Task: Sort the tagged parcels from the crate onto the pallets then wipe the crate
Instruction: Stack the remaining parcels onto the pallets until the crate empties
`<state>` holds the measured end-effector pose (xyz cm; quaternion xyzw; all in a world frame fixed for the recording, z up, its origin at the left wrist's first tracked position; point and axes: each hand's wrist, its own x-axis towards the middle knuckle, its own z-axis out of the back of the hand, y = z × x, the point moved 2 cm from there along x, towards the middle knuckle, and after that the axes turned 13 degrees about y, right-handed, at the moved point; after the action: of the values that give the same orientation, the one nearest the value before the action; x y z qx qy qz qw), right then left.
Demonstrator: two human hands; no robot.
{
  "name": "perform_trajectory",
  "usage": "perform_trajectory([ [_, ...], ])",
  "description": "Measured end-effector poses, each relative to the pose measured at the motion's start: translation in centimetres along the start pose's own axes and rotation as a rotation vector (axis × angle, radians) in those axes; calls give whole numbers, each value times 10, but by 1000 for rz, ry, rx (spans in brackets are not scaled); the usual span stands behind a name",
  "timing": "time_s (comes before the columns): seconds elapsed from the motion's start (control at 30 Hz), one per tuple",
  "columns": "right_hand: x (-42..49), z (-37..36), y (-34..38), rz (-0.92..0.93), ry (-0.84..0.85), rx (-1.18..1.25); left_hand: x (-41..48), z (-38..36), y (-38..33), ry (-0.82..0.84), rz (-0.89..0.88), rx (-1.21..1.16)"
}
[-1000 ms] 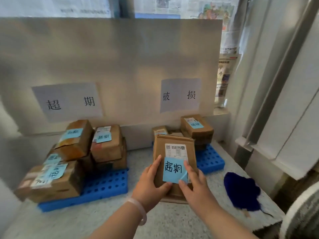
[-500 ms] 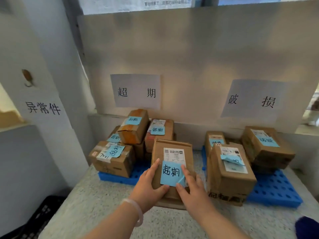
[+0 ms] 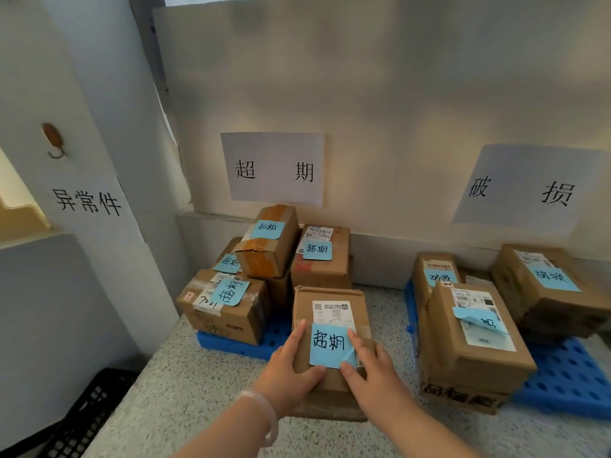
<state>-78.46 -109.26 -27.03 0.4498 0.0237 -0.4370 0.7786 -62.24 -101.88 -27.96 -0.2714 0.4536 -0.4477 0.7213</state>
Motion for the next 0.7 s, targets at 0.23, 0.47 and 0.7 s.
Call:
perform_trajectory([
  [0.23,38,-33,7,-104,-20,110,36,27,35,114,23,24],
  [0.47,69,-68,5,-233,-96,183,70,42,66,221,3,87],
  [0.7,82,-96,3,-251,-211,278,100,53,82,350,-57,76],
])
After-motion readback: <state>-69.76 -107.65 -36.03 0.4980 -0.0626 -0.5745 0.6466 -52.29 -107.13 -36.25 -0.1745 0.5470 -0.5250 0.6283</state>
